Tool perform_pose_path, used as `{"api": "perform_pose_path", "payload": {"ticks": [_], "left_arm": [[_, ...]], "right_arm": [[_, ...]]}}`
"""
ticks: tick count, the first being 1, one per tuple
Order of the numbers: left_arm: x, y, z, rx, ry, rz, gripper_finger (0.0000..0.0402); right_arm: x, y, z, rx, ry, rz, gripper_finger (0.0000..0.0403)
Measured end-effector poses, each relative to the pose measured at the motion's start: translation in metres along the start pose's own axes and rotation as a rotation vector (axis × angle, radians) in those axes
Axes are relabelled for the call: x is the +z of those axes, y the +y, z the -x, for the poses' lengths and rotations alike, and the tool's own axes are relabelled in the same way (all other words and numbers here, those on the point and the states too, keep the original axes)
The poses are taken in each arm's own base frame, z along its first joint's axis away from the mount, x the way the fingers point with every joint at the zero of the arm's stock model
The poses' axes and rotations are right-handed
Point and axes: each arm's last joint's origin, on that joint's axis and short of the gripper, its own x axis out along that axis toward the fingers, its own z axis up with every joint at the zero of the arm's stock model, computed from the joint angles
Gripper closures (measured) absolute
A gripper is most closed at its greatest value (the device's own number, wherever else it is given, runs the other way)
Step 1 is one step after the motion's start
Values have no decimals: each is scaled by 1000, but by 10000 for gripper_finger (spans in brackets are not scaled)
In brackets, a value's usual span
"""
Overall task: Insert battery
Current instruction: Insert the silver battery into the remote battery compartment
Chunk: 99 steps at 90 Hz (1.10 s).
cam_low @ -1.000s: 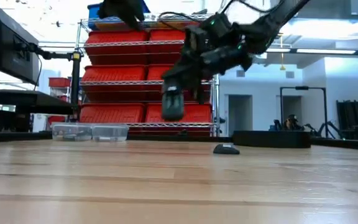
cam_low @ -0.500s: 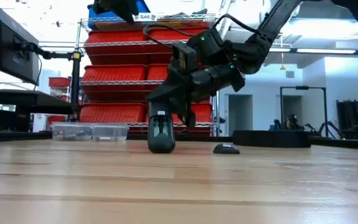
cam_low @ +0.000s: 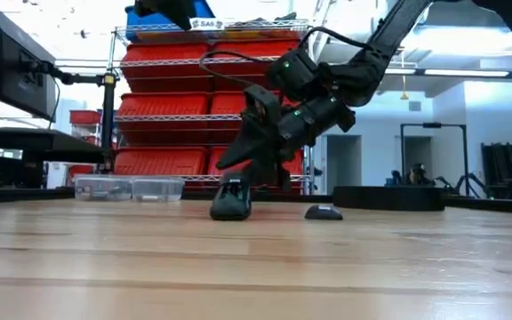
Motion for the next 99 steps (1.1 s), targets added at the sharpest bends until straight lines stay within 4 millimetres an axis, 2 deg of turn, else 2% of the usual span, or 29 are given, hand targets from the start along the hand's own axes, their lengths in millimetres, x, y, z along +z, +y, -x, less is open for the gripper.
{"api": "perform_pose_path", "payload": {"ticks": [13, 25, 35, 44, 61, 71, 87, 99], "left_arm": [[0, 0, 0, 0, 0, 3, 281], [0, 1, 0, 4, -1, 10, 281], [3, 7, -1, 79, -32, 34, 281], [8, 20, -3, 174, -71, 121, 281], [17, 67, -11, 337, -55, 308, 281], [18, 102, -15, 449, 3, 373, 281], [18, 160, -26, 493, 132, 411, 281], [15, 203, -49, 509, 259, 337, 281]], "right_arm": [[11, -7, 13, -13, -18, -8, 173], [30, -1, 39, 11, -51, 18, 169], [49, 11, 72, 28, -94, 43, 172], [71, 28, 115, 42, -197, 84, 174], [96, 54, 193, 33, -407, 231, 176], [102, 61, 226, -11, -502, 366, 176], [104, 52, 246, -81, -529, 386, 176], [103, 32, 246, -140, -479, 324, 176]]}}
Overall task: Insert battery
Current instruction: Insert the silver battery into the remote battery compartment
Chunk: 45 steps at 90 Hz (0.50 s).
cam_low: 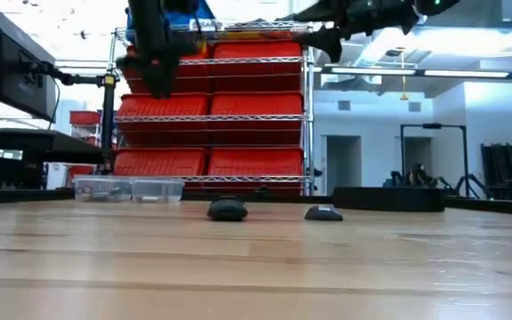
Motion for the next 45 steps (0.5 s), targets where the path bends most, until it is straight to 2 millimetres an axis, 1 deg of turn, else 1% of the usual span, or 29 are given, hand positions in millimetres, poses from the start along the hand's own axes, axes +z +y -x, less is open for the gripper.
{"api": "perform_pose_path", "payload": {"ticks": [13, 27, 35, 45], "left_arm": [[11, 19, -51, -31, 139, -153, 281], [14, 31, -107, -66, 265, -339, 281], [12, 30, -129, -108, 323, -444, 281], [9, 28, -150, -139, 370, -526, 281]], "right_arm": [[-13, -20, -4, -66, 82, -89, 176], [-23, -35, -3, -116, 145, -157, 176], [-24, -40, -1, -144, 153, -207, 176], [-25, -44, 1, -170, 161, -225, 176]]}}
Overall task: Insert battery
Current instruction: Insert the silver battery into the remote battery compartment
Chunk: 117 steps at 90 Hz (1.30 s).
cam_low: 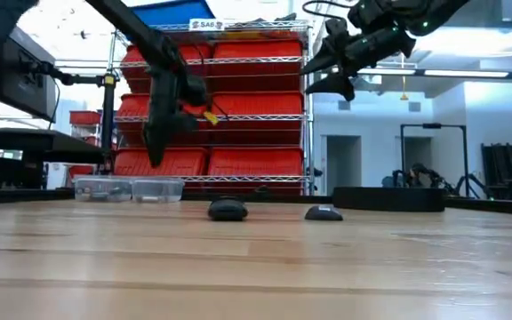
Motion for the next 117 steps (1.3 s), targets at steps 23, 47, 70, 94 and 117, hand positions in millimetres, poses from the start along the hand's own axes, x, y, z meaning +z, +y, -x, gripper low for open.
{"api": "perform_pose_path", "payload": {"ticks": [23, 47, 70, 94, 117], "left_arm": [[9, 2, -19, -44, -23, 52, 281], [10, 1, -19, -93, -52, 108, 281], [12, 2, -19, -86, -69, 103, 282], [12, 1, -40, -109, 10, 124, 282], [16, 1, -44, -86, -11, 171, 282]], "right_arm": [[0, -5, 2, -18, 2, -7, 176], [1, -11, 5, -37, 5, -13, 176], [0, -13, 6, -46, 11, -3, 176], [-2, -13, 6, -50, 31, -13, 176], [-3, -13, 6, -51, 41, -17, 176]]}}
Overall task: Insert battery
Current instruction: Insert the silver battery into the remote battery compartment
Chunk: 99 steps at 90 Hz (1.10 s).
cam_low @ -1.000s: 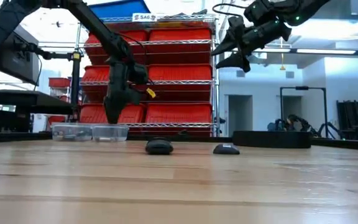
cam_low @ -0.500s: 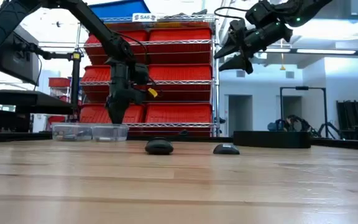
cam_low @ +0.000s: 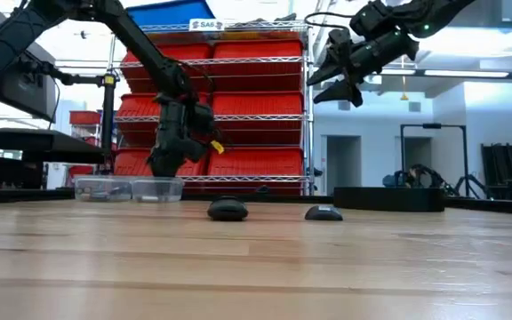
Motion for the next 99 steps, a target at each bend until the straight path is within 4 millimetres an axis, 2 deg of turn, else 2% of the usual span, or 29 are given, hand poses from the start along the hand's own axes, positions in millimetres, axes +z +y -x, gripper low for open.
{"api": "perform_pose_path", "payload": {"ticks": [43, 74, 99], "left_arm": [[0, -11, 0, -10, 27, -35, 281], [2, -9, 0, 46, 9, -21, 281], [-2, -10, -20, 56, 45, -38, 281]], "right_arm": [[-1, -1, 0, -24, 4, -4, 176], [-1, -1, 0, -25, 4, -5, 176], [-1, -1, 0, -27, 8, -7, 176]]}}
